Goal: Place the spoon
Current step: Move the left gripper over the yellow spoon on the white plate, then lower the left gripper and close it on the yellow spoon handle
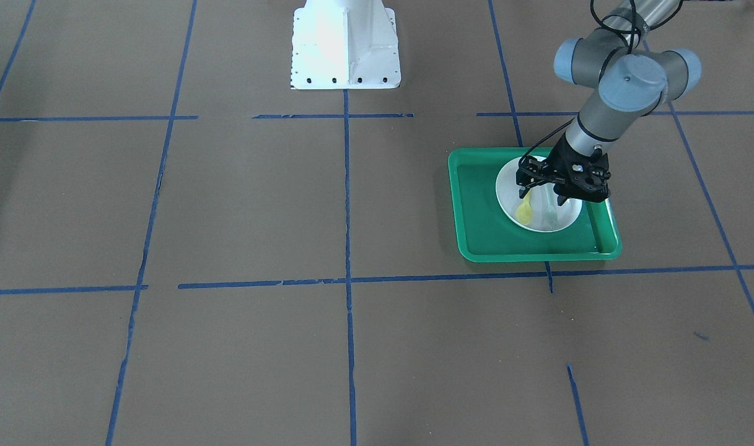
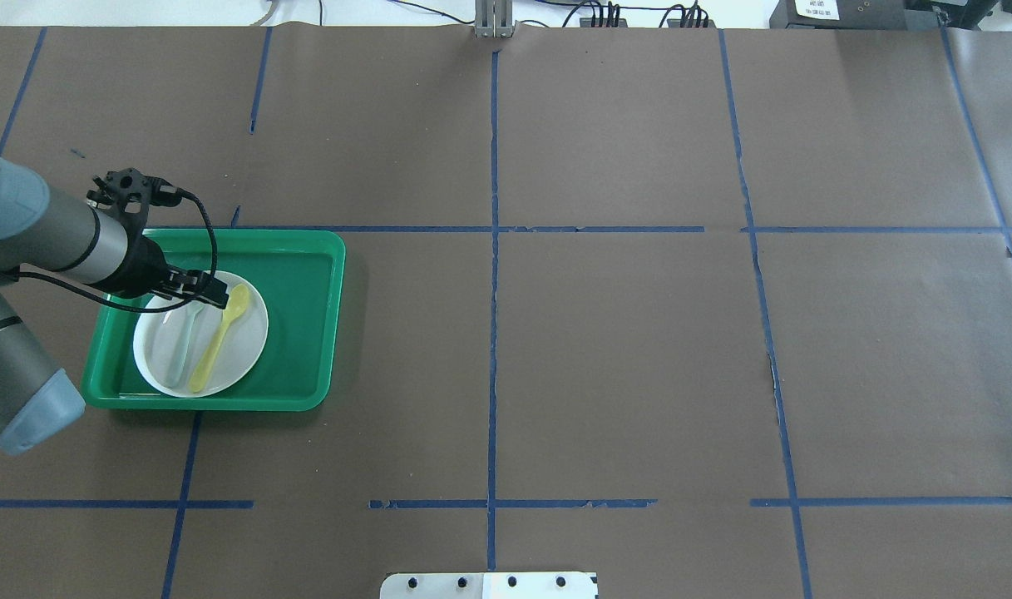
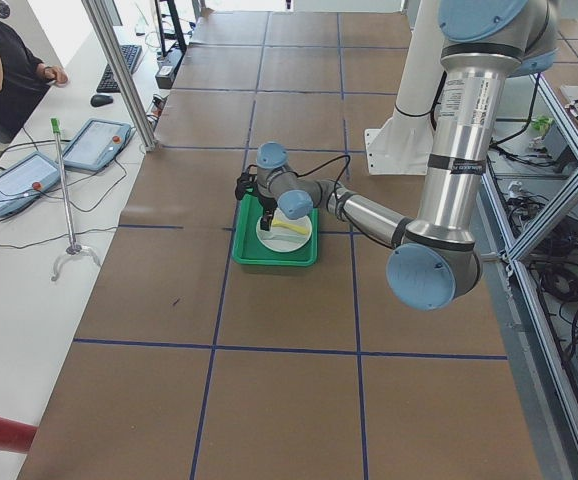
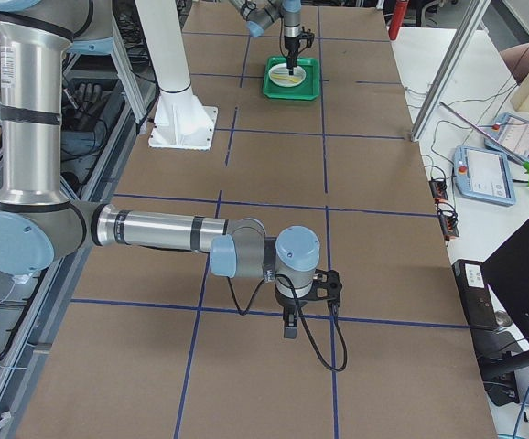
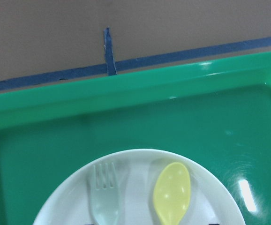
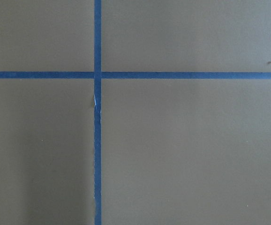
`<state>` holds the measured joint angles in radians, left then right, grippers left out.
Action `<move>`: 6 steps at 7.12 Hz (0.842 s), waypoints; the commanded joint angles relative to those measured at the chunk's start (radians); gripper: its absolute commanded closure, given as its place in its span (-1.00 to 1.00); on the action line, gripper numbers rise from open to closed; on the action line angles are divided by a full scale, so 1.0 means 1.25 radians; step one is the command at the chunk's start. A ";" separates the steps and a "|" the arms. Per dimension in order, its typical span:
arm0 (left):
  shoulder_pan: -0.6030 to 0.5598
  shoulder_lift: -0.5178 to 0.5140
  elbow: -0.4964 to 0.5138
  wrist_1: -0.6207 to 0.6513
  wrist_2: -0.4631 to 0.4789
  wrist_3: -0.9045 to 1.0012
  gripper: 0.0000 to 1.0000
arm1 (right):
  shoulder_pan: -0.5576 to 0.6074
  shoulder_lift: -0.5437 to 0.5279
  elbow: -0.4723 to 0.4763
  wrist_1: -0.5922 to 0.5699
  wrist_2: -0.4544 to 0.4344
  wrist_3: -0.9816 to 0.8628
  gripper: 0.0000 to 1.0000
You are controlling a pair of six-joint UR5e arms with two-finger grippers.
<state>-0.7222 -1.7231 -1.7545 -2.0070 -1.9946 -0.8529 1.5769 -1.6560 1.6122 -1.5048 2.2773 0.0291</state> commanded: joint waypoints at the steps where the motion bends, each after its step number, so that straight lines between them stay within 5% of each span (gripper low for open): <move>1: 0.028 -0.001 0.006 0.016 0.031 0.002 -0.61 | 0.000 -0.001 0.000 0.000 0.001 0.000 -1.00; 6: 0.049 -0.006 0.012 0.016 0.029 0.001 -0.32 | 0.000 -0.001 0.000 0.000 -0.001 0.000 -1.00</move>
<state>-0.6704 -1.7298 -1.7434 -1.9865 -1.9588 -0.8512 1.5769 -1.6558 1.6122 -1.5048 2.2773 0.0291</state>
